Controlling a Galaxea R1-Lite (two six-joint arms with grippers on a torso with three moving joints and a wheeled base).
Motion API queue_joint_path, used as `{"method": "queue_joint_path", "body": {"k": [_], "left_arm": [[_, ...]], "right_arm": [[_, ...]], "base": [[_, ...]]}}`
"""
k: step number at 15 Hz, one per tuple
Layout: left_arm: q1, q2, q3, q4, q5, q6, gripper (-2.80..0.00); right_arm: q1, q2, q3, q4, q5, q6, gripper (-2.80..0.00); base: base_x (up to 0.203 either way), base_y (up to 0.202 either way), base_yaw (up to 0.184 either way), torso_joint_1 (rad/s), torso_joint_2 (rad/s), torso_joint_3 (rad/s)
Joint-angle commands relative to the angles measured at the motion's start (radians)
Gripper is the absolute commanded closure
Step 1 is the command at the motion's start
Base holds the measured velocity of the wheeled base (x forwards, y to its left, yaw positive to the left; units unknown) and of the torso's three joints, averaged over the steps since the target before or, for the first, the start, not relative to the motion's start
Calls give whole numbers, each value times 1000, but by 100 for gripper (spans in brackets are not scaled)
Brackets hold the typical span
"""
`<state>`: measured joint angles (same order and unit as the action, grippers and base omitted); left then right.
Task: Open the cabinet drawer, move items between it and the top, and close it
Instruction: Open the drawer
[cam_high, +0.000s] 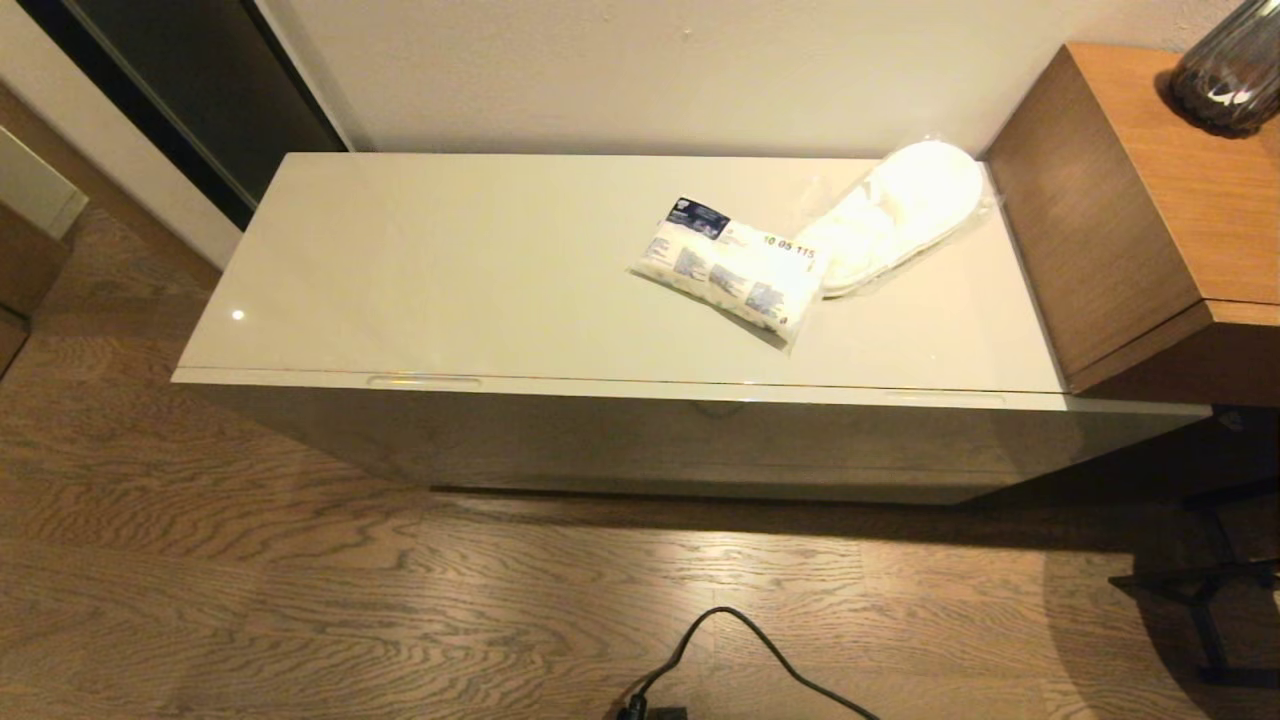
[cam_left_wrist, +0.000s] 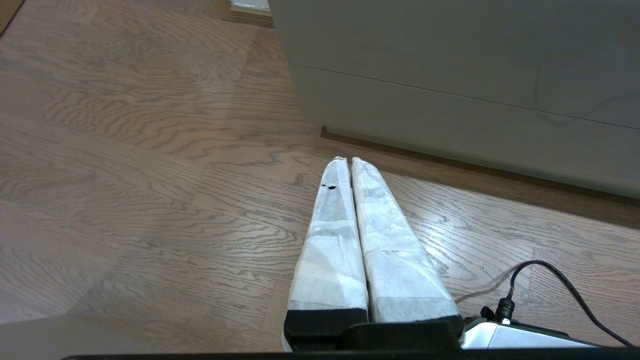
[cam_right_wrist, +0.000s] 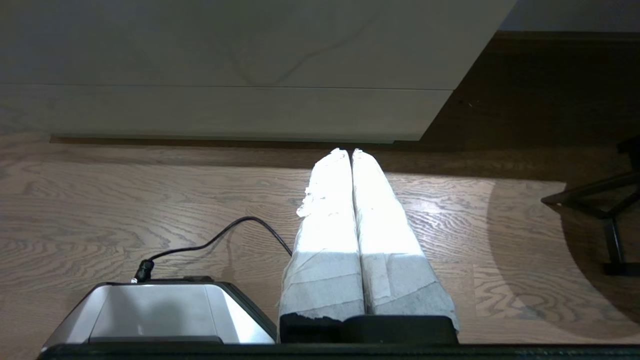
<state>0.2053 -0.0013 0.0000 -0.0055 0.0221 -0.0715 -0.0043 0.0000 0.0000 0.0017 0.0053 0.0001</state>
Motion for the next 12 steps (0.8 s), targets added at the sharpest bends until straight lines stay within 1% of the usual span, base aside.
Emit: {"method": "queue_joint_path", "body": {"k": [1,12], "left_arm": [[0,-39,2,-1,1,-1,0],[0,-39,2,-2,1,-1,0]], "right_arm": [[0,2,1,0,1,0,0],[0,2,2,0,2,-6,0]], "base": [[0,0,0,0,0,0],[0,0,0,0,0,0]]}}
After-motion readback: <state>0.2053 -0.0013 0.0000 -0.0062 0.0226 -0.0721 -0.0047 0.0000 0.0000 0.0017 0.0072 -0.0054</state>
